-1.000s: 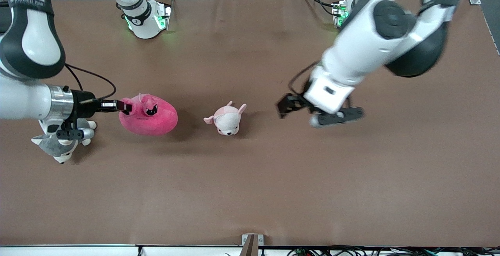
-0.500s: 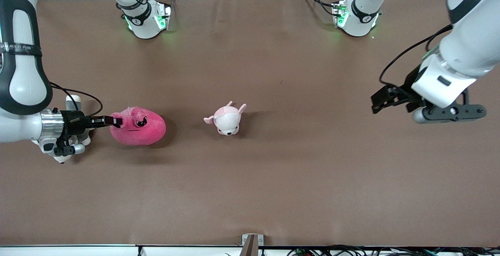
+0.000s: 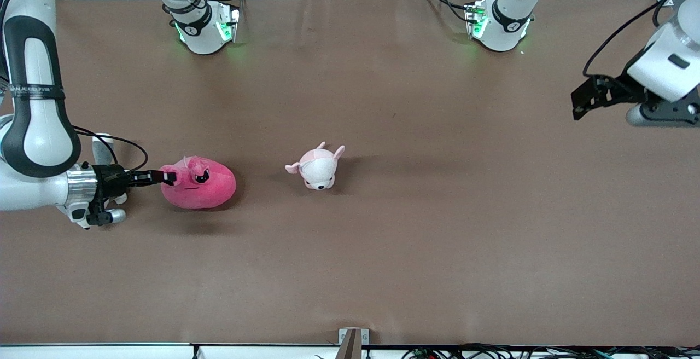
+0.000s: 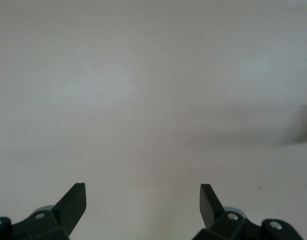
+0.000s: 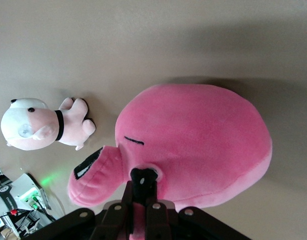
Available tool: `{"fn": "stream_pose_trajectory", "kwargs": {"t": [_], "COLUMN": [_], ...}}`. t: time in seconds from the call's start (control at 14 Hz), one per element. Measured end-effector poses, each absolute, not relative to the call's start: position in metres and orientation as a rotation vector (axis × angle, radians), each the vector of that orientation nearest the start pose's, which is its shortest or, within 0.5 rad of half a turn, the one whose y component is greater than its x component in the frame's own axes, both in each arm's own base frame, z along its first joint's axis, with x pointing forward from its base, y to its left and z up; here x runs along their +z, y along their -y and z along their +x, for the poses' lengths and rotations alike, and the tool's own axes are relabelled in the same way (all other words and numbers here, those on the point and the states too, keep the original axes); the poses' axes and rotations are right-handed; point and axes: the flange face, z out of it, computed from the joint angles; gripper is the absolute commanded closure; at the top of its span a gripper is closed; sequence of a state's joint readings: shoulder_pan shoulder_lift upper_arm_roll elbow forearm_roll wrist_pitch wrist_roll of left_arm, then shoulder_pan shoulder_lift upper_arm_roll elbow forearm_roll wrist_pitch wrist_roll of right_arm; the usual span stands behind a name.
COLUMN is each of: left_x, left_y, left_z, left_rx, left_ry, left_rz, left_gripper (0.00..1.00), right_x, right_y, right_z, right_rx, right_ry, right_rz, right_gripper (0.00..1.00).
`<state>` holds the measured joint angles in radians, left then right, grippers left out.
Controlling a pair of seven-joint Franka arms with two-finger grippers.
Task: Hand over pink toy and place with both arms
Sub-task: 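Lower the pink toy beside the grey cat with the right gripper, then open the right gripper and retract it from the pink toy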
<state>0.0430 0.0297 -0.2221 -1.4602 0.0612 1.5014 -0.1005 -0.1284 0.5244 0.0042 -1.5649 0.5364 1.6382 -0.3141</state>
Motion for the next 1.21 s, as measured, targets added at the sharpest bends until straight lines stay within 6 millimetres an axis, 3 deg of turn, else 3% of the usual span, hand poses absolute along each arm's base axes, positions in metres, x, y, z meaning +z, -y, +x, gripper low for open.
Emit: {"fn": "stream_pose_trajectory", "kwargs": {"t": [0.14, 0.21, 0.29, 0.36, 0.57, 0.71, 0.93, 1.21], "left_x": [0.656, 0.657, 0.657, 0.657, 0.651, 0.646, 0.644, 0.646], "left_y": [0.085, 0.085, 0.087, 0.089, 0.086, 0.085, 0.085, 0.081], "left_z": [0.529, 0.52, 0.51, 0.502, 0.495, 0.497, 0.498, 0.498], "left_rx": [-0.018, -0.016, -0.013, -0.008, 0.012, 0.025, 0.028, 0.024], "left_ry": [-0.101, -0.103, -0.111, -0.119, -0.116, -0.112, -0.113, -0.1], "left_rz": [-3.081, -3.077, -3.074, -3.072, -3.071, -3.07, -3.071, -3.072], "left_gripper": [0.0, 0.0, 0.0, 0.0, 0.0, 0.0, 0.0, 0.0], "right_x": [0.316, 0.313, 0.311, 0.31, 0.319, 0.35, 0.428, 0.525], "right_y": [0.029, 0.03, 0.031, 0.031, 0.032, 0.034, 0.039, 0.047], "right_z": [0.647, 0.649, 0.65, 0.651, 0.656, 0.665, 0.664, 0.642], "right_rx": [0.402, 0.392, 0.383, 0.382, 0.385, 0.383, 0.37, 0.22], "right_ry": [0.029, 0.029, 0.027, 0.024, -0.042, -0.081, -0.13, -0.086], "right_rz": [-2.5, -2.503, -2.507, -2.509, -2.533, -2.599, -2.693, -2.914], "right_gripper": [0.97, 0.85, 0.34, 0.0, 0.0, 0.0, 0.0, 0.0]}}
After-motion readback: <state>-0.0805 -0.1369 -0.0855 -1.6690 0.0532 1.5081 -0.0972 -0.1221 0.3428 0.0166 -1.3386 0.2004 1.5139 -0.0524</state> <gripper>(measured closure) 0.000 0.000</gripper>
